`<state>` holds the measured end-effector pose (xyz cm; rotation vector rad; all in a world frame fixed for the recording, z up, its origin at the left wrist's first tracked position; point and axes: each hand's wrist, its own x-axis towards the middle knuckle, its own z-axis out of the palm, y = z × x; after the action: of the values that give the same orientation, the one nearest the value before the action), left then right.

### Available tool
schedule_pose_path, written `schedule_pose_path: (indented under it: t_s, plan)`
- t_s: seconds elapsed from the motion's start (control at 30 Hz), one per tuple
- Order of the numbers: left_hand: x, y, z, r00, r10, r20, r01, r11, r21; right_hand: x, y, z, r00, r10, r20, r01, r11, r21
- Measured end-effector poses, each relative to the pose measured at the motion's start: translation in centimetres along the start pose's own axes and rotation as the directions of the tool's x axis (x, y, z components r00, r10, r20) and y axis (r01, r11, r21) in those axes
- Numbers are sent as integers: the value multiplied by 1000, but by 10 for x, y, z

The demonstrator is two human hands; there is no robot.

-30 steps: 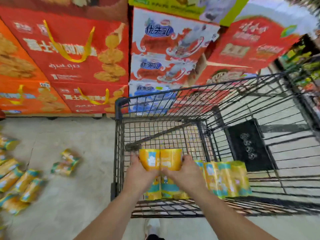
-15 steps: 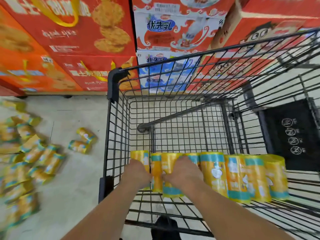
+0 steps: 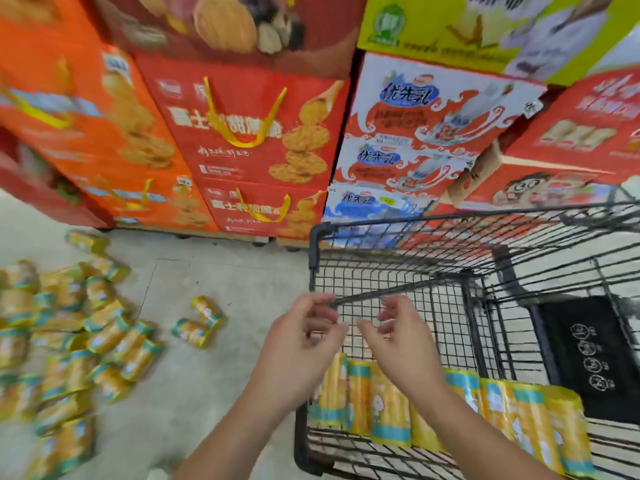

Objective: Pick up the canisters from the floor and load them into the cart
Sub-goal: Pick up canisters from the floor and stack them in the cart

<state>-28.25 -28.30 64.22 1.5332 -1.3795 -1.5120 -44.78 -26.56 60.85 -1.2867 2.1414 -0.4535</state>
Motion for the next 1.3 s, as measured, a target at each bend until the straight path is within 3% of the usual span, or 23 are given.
schedule_pose_path:
  t_s: [0.1, 0.23, 0.47, 0.6, 0.83, 0.97, 1.07, 1.3]
  plan:
    - [10, 9, -80, 989, 17, -145, -32, 994, -103, 5, -78, 14, 989, -119, -83, 132, 975, 180]
    - [32, -25, -199, 954, -112, -278, 49, 973, -224, 5, -183, 74, 976, -213, -50, 219, 949, 227]
    - [75, -155, -360, 853, -391, -345, 271, 898, -346, 16, -278, 264, 958, -155, 239, 134, 986, 102]
    - [98, -245, -376, 769, -552, -323, 416, 815, -403, 49, -267, 364, 939, -74, 335, 71, 997, 20]
    - [152, -412, -343, 595, -779, -198, 643, 609, -465, 141, -195, 523, 868, 38, 496, 69, 978, -196]
    - [204, -504, -323, 497, -846, -194, 683, 519, -513, 202, -135, 622, 809, 108, 578, 80, 954, -290]
    - [241, -572, -299, 443, -880, -172, 707, 461, -536, 241, -91, 682, 806, 151, 573, 75, 933, -351]
    - [302, -668, -251, 345, -927, -144, 698, 356, -621, 278, -29, 759, 801, 160, 577, 54, 940, -336]
